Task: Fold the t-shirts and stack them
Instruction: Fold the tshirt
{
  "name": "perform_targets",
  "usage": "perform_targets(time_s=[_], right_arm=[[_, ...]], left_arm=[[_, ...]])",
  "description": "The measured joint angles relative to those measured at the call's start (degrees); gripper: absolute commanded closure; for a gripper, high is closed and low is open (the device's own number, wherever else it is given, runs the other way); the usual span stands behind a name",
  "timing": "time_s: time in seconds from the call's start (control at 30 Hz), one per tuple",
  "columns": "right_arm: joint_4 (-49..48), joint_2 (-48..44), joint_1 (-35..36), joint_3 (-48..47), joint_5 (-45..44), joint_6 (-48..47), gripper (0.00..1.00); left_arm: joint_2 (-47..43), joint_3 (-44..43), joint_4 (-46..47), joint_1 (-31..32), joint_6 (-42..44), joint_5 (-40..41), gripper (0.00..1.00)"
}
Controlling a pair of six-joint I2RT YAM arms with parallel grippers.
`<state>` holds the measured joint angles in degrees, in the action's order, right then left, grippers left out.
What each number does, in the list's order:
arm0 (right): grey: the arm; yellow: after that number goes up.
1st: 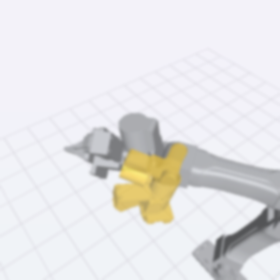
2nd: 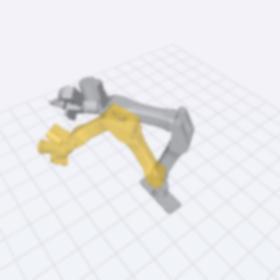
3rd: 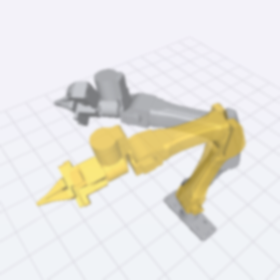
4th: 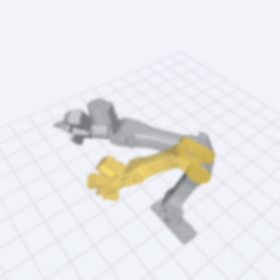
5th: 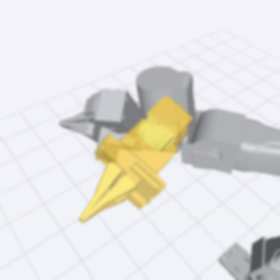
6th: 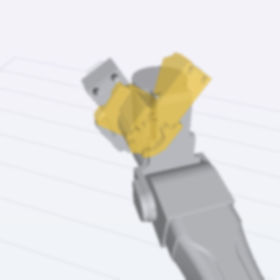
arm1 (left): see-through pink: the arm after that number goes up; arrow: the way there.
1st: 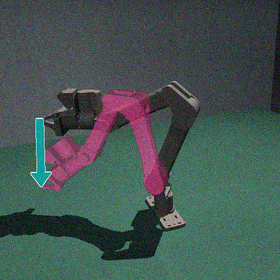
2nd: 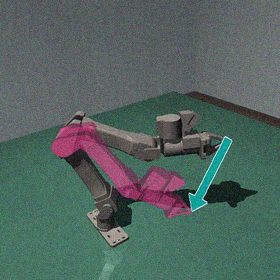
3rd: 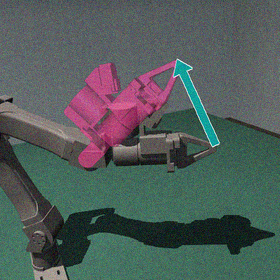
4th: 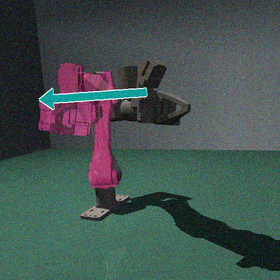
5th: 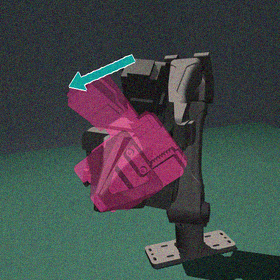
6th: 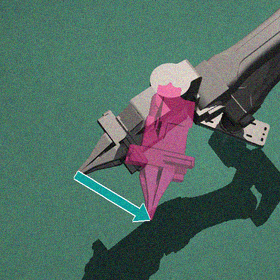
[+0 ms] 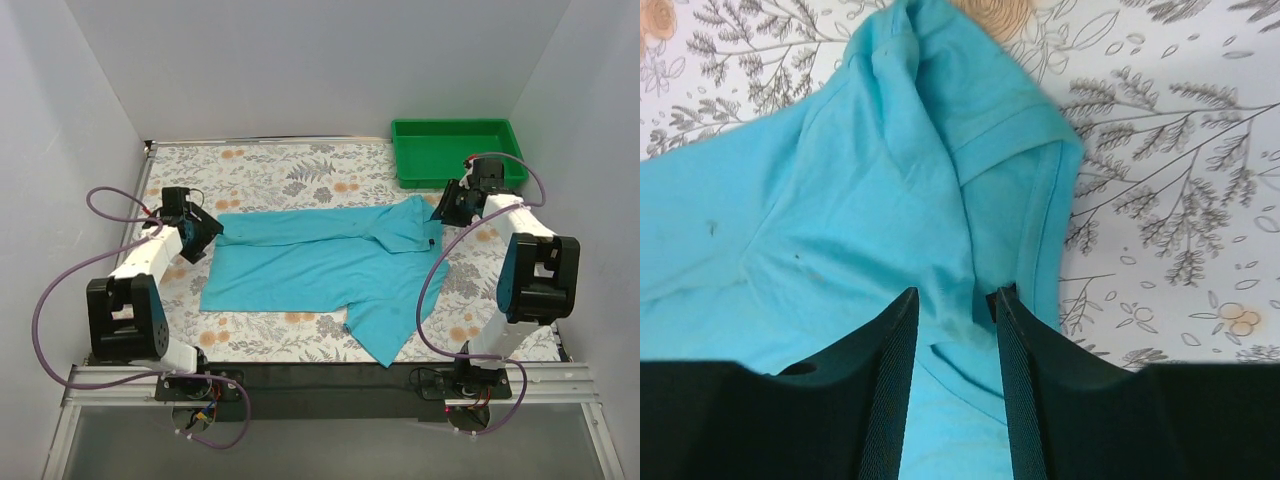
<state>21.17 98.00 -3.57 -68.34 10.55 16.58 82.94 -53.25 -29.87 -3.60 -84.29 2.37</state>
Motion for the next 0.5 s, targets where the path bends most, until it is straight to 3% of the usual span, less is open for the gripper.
perform_targets(time_s=[0.27,0.5], right_arm=[[-0.24,0.57,0.07,5.20,4.07,1.25,0.65],[-0.68,5.20,0.09,5.25,6.38,1.31,0.66]], left_arm=[[10.58,-2.58,1.68,0.02,3.19,-1.05,0.40],[12.44,-4.87,2.45,0.02,5.11,-1.79,0.40]])
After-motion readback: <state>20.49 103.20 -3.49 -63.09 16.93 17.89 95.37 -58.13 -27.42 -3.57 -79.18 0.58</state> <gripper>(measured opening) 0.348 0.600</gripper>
